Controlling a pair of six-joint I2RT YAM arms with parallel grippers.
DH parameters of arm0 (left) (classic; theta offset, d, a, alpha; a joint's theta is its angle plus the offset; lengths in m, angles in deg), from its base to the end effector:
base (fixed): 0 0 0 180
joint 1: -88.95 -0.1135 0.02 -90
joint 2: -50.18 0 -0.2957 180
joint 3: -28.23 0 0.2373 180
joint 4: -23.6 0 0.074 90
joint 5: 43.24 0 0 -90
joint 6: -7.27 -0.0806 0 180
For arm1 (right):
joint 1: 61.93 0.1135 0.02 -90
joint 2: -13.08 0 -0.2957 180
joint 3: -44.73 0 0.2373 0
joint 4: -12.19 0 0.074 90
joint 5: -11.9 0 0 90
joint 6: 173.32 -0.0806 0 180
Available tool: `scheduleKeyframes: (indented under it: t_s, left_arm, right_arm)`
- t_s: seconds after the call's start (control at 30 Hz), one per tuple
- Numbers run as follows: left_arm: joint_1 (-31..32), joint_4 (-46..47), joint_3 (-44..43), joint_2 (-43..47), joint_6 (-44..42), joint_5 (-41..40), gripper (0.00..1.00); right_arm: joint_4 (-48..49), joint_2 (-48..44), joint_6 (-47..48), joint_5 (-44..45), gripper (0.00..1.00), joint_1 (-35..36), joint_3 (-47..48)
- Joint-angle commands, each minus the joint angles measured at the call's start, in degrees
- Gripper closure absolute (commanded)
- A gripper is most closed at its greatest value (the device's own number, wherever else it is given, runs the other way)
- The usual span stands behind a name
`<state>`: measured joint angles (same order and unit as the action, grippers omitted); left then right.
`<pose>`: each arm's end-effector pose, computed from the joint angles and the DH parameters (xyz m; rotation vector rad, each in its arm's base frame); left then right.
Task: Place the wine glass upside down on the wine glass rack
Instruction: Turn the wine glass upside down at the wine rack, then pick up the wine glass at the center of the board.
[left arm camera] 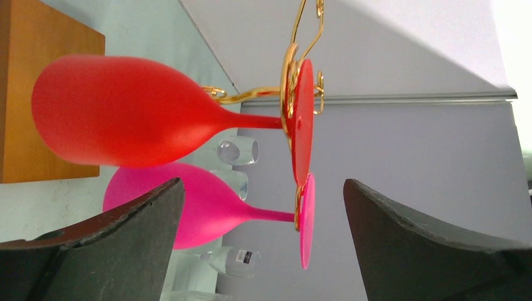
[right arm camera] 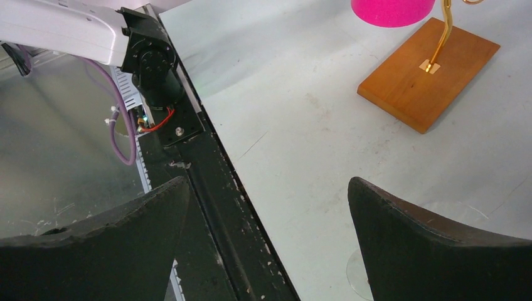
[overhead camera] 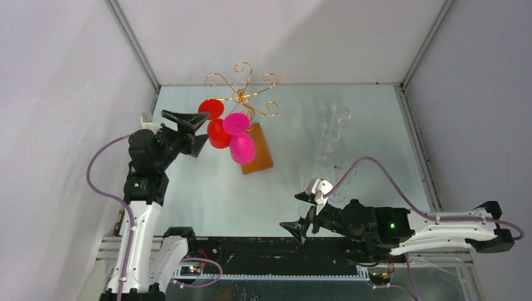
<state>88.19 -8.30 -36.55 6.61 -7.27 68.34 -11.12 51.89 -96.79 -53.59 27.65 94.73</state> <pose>0.1737 -0.0273 0.3755 -0.9382 1.6834 -1.2457 0.0347 0.1662 0.3139 -0.8747 1.6382 0.9099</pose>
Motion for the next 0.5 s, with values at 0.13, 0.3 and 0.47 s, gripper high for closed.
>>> scheduleKeyframes:
  t_s: [0.13,0.3,0.47]
  left_arm:
    - [-0.62,3.95,5.39,2.98,-0.74,6.64,0.00]
    - [-1.14,3.44,6.99,5.33,-3.71,6.60,0.00]
    - [-1.25,-1.02,6.92,7.57,-9.99,4.34,0.00]
  right_arm:
    - [0.12,-0.73,-1.37,1.68,0.00,0.60,0.15]
    - [0.04,-1.09,-2.11,2.81,0.01,0.60,0.15]
    - [-0.64,-1.05,-4.30,3.69,0.01,0.60,0.15]
